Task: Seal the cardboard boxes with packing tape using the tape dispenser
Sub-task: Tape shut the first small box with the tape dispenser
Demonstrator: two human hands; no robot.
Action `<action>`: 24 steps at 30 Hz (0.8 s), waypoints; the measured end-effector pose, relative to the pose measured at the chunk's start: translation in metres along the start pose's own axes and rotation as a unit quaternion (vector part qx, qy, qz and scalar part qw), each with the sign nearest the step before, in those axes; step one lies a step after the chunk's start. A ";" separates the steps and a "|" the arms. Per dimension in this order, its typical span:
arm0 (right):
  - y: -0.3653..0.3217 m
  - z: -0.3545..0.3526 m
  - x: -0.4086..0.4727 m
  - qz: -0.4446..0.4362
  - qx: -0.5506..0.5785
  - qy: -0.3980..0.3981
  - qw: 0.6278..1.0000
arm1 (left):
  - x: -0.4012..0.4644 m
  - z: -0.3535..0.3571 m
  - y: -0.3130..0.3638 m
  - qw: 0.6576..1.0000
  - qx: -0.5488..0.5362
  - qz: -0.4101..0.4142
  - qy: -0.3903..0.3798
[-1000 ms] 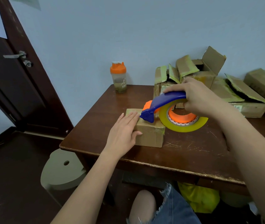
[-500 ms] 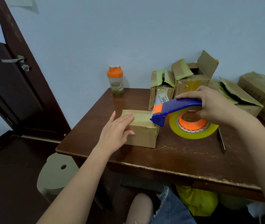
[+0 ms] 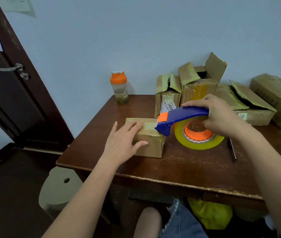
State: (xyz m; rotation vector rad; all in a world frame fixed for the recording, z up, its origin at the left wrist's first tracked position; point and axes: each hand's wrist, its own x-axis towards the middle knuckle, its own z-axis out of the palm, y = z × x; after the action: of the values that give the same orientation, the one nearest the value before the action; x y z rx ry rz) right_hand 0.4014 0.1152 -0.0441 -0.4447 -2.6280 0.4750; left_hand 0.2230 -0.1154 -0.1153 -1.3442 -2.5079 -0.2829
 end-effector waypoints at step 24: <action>-0.018 0.034 0.006 0.007 0.078 -0.037 0.996 | 0.010 0.001 -0.011 0.998 -0.030 -0.045 -0.014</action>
State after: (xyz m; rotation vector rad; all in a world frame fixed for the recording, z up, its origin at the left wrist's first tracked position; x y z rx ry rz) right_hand 0.3760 0.0930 -0.0635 -0.4013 -2.6351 0.7080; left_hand 0.2082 -0.1132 -0.1136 -1.2677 -2.6078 -0.3629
